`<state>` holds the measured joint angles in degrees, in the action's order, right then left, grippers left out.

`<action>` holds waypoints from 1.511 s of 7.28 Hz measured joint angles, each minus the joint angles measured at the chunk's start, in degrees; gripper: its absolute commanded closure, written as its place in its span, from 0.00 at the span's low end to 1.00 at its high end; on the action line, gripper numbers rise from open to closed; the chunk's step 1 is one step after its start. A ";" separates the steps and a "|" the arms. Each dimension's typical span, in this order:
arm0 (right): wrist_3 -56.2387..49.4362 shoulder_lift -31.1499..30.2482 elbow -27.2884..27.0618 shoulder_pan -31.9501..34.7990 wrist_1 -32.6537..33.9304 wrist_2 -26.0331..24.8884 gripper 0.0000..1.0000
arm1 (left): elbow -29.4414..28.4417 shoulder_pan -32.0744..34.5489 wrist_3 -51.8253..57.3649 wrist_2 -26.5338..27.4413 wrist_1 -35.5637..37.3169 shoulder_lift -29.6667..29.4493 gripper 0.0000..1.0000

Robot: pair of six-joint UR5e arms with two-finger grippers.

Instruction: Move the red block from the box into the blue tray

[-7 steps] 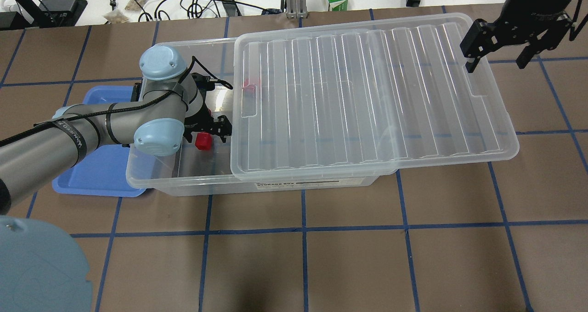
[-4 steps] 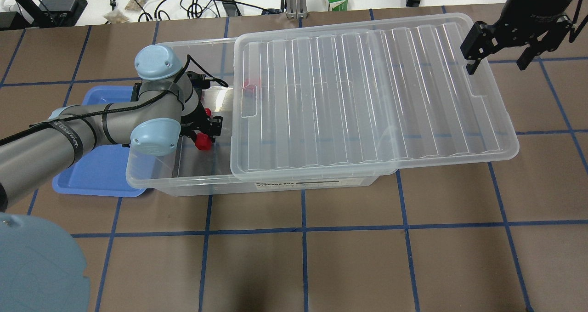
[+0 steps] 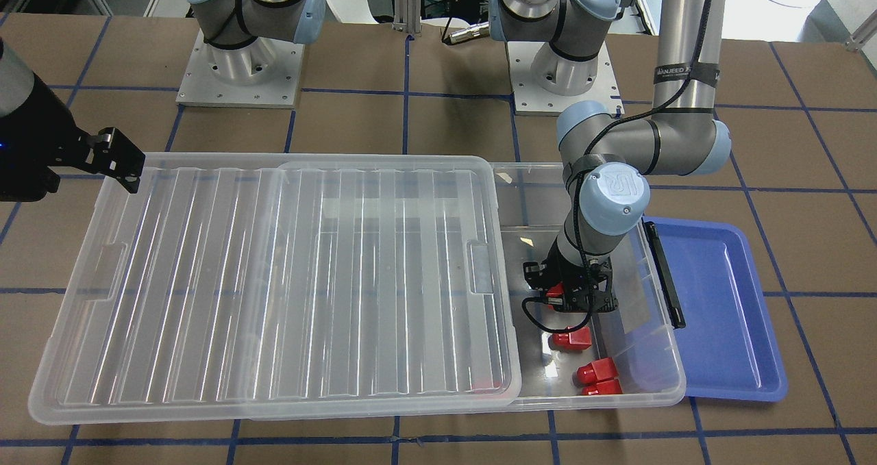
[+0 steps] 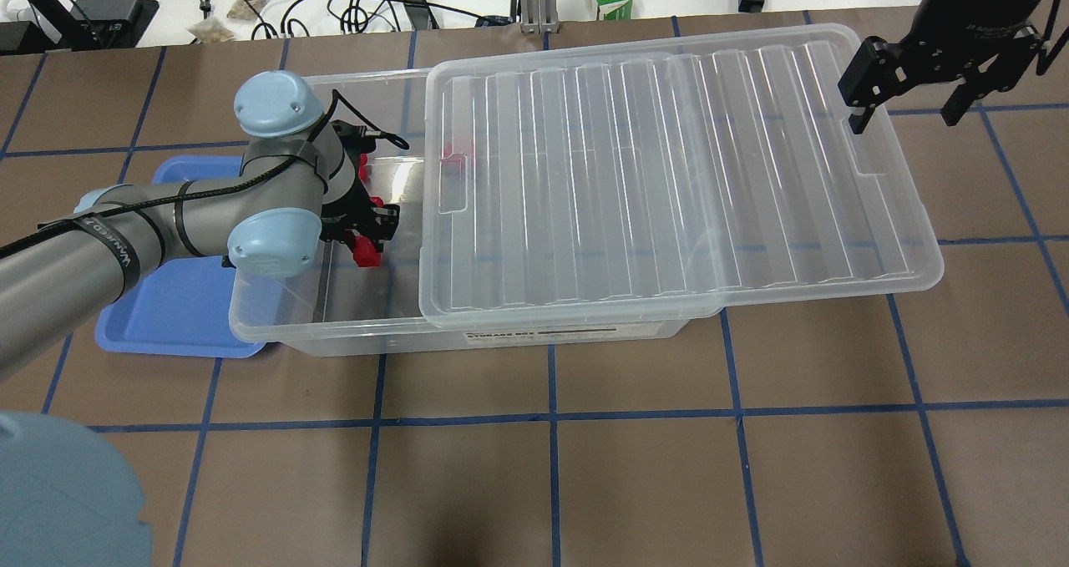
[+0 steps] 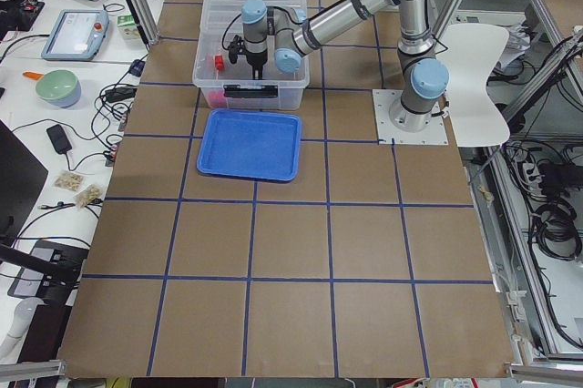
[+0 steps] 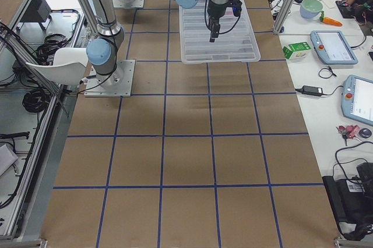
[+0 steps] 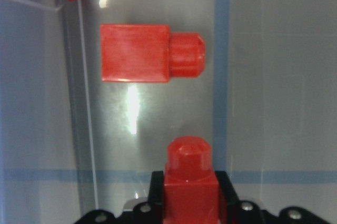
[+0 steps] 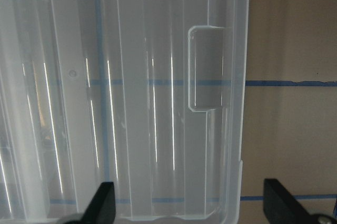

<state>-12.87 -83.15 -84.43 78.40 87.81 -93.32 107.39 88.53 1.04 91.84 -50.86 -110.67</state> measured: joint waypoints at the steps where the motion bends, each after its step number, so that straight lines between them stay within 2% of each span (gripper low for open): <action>1: 0.02 0.00 0.01 0.00 0.00 -0.01 0.00 | -2.30 -0.08 -0.07 -0.04 -4.21 1.80 1.00; 4: -0.11 0.00 0.08 0.00 0.23 -0.10 0.00 | -15.28 -1.90 0.55 0.18 -22.71 6.64 1.00; 6: -0.06 0.02 0.02 0.00 0.25 -0.15 0.00 | -21.95 -9.25 8.30 -0.02 -30.11 7.97 1.00; 8: 0.00 0.08 -0.19 -0.05 0.27 -0.12 0.00 | -22.46 -20.87 22.04 -1.37 -30.80 6.53 1.00; 9: -0.03 0.08 -0.28 -0.07 0.29 -0.12 0.00 | -21.11 -25.69 27.64 -2.97 -28.74 5.10 1.00; 11: -0.15 0.15 -0.39 -0.11 0.24 -0.13 0.00 | -16.13 -29.67 33.16 -4.40 -18.48 1.22 1.00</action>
<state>-13.02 -83.00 -84.82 78.29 88.05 -93.45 91.26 58.86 34.20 87.44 -69.34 -109.45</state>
